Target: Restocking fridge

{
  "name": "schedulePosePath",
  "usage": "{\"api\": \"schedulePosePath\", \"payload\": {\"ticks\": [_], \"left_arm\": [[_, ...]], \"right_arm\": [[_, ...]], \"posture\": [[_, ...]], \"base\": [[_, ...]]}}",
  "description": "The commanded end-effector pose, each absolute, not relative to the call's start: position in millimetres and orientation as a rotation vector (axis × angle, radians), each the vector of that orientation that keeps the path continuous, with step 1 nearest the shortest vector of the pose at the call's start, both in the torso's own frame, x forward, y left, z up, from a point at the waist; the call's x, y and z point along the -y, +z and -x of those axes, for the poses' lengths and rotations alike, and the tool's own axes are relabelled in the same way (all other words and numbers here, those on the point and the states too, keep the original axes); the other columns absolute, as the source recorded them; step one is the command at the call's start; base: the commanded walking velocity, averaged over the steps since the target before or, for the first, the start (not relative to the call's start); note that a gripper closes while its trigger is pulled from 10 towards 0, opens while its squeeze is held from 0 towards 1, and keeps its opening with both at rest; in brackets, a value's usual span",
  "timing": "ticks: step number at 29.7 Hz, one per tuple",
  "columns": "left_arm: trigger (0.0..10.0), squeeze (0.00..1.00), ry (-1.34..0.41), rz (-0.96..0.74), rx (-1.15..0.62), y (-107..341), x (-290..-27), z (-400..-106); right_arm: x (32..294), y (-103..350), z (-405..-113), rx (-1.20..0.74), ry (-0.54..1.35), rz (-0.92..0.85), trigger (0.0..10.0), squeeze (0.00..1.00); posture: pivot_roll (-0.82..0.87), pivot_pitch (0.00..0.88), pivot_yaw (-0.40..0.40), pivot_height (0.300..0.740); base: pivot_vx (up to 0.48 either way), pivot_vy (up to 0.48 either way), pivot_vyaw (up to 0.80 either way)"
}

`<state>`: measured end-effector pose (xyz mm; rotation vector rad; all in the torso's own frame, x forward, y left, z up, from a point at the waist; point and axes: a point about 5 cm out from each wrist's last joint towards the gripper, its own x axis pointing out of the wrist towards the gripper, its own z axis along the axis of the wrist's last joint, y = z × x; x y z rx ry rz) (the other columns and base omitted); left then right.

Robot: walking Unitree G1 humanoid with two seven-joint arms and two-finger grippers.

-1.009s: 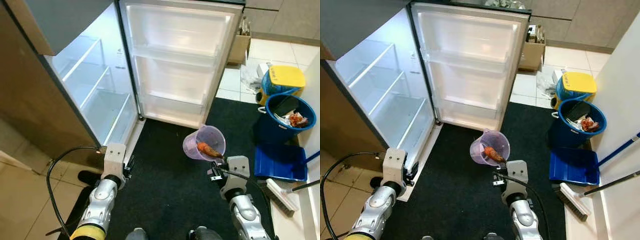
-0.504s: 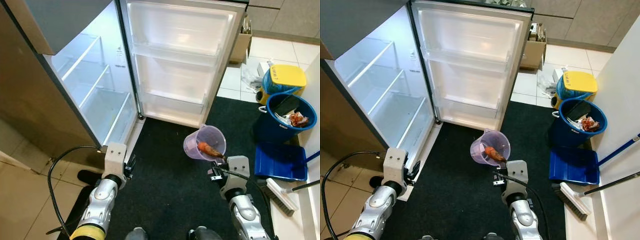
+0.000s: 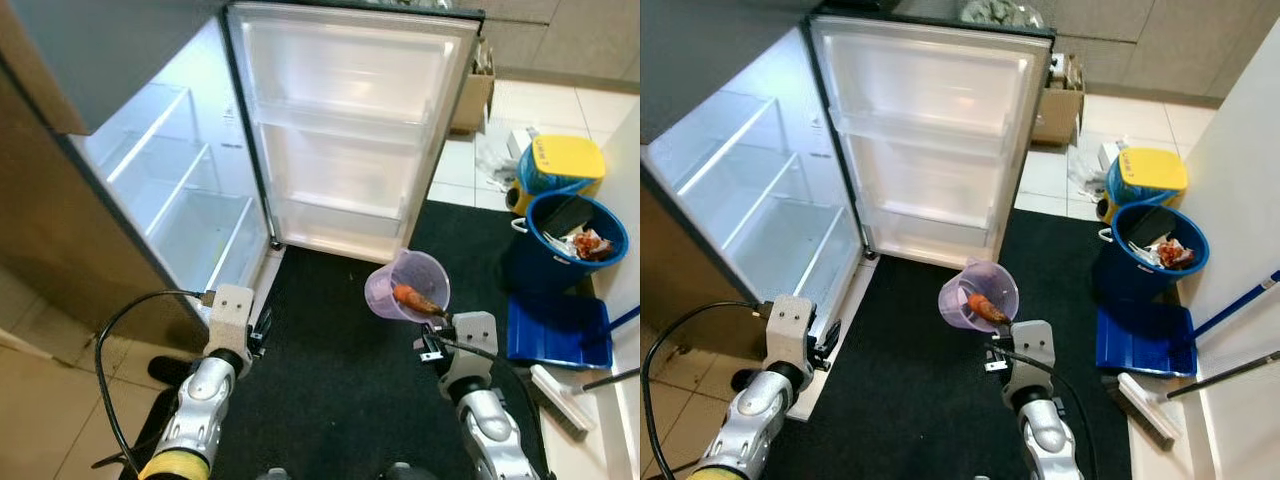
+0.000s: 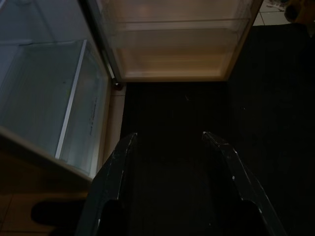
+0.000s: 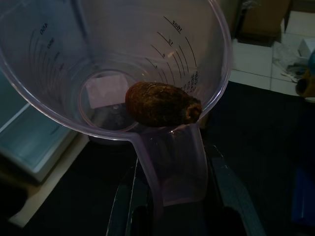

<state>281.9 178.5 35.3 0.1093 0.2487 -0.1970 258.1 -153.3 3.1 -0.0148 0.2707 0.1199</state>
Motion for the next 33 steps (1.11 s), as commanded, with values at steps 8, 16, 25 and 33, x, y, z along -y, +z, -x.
{"api": "schedulePosePath", "payload": {"ticks": [8,16,25,33], "left_arm": [[10.0,0.00,-0.188,-0.111,-0.283,26.5,-182.9,-274.9],[10.0,0.00,-0.188,-0.111,-0.283,26.3,-182.6,-274.7],[10.0,0.00,-0.187,-0.112,-0.283,26.2,-182.9,-274.9],[10.0,0.00,-0.187,-0.112,-0.283,26.2,-182.8,-275.0]], "right_arm": [[152.0,4.7,-258.9,-0.263,0.122,0.009,10.0,0.00],[152.4,4.4,-258.7,-0.264,0.122,0.009,10.0,0.00],[152.3,4.1,-258.7,-0.267,0.121,0.010,10.0,0.00],[152.7,3.9,-258.8,-0.267,0.118,0.010,10.0,0.00]], "posture": [[-0.06,0.138,0.010,0.740],[-0.06,0.140,0.010,0.740],[-0.06,0.139,0.010,0.740],[-0.06,0.138,0.010,0.740]], "base": [[0.453,0.000,0.00],[0.441,0.000,0.00],[0.432,0.000,0.00],[0.425,0.000,0.00]]}}
